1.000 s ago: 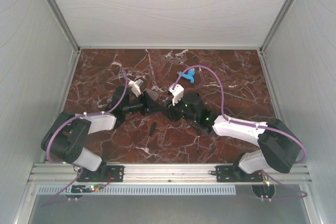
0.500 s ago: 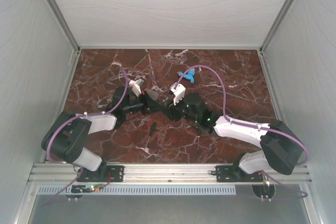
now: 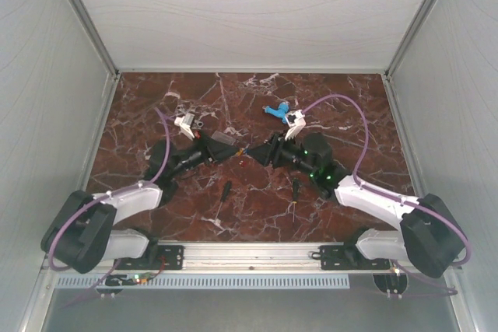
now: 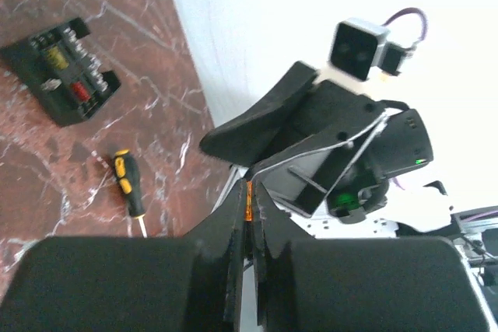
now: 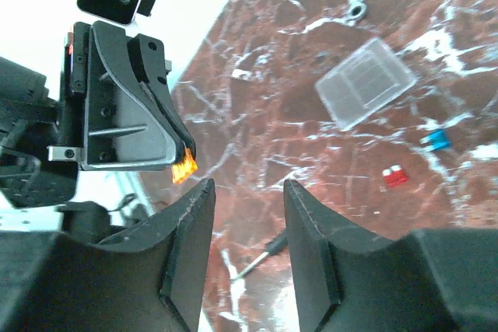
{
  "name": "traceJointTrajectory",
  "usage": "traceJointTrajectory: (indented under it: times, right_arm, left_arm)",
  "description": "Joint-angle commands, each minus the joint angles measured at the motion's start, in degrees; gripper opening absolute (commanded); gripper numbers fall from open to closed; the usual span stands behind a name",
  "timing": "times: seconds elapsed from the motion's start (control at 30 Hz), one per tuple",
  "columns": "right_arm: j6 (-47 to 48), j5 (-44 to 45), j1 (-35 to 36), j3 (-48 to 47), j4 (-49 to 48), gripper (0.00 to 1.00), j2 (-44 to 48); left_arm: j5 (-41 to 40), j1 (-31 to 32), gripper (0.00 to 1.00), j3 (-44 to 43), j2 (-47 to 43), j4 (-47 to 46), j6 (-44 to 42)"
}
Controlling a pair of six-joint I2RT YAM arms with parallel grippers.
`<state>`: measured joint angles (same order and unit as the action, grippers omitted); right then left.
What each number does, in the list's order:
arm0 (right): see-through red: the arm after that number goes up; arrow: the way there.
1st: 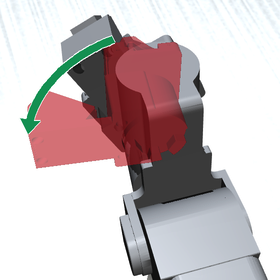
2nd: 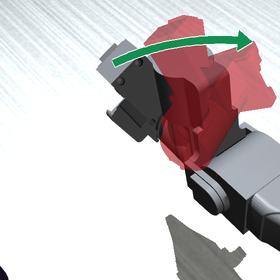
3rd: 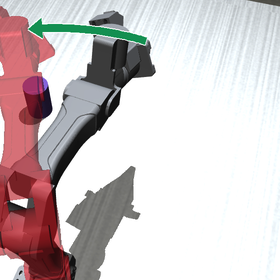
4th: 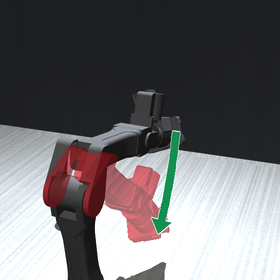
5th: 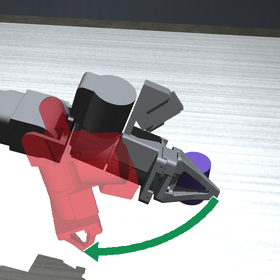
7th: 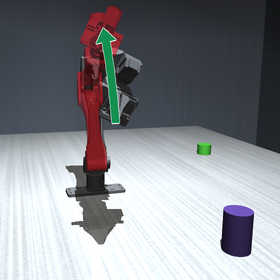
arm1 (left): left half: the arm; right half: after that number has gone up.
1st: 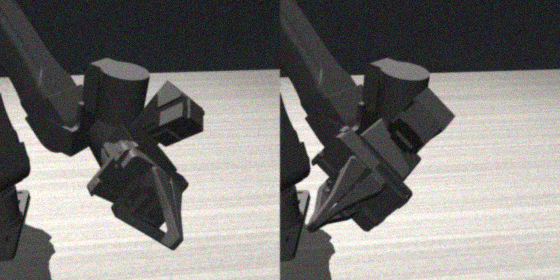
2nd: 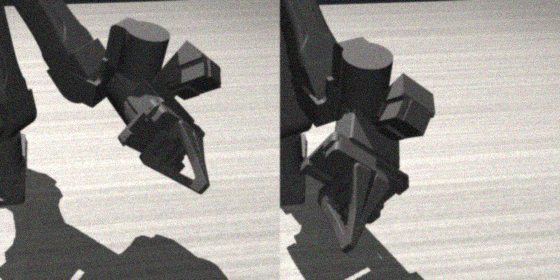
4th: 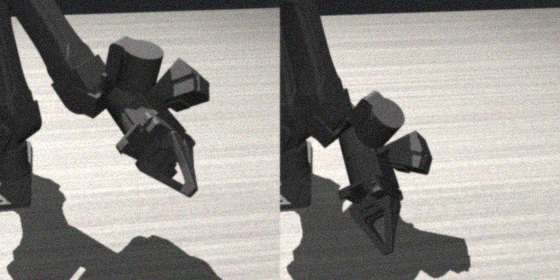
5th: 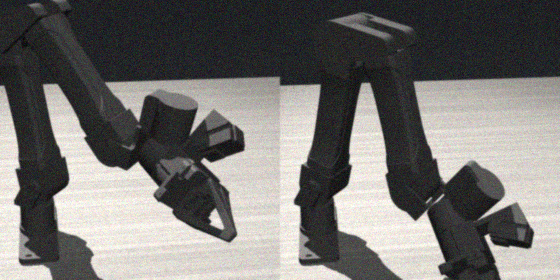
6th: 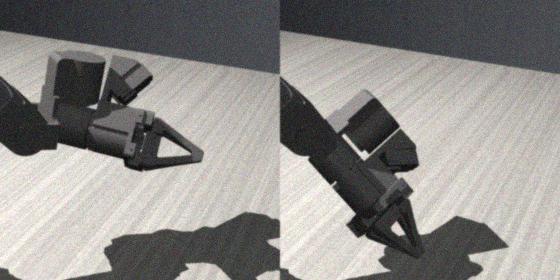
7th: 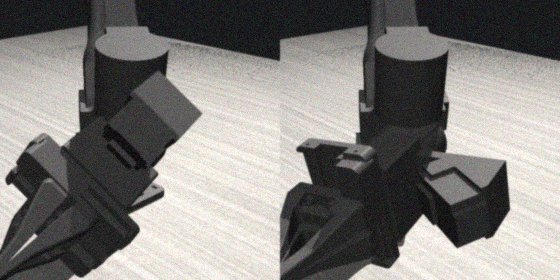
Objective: Snap on the fuse box
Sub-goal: Pick up the fuse from the center of the board.
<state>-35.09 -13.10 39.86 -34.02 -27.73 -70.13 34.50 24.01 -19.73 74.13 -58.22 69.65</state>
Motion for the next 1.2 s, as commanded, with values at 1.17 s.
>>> traceJointTrajectory:
  times: [1.17]
  right_arm:
    - [-21.9,-10.1,-0.4,5.1,-32.7,0.08,-1.9]
  left_arm:
    - [-13.5,8.6,0.0,0.9,-3.1,-18.4,12.2]
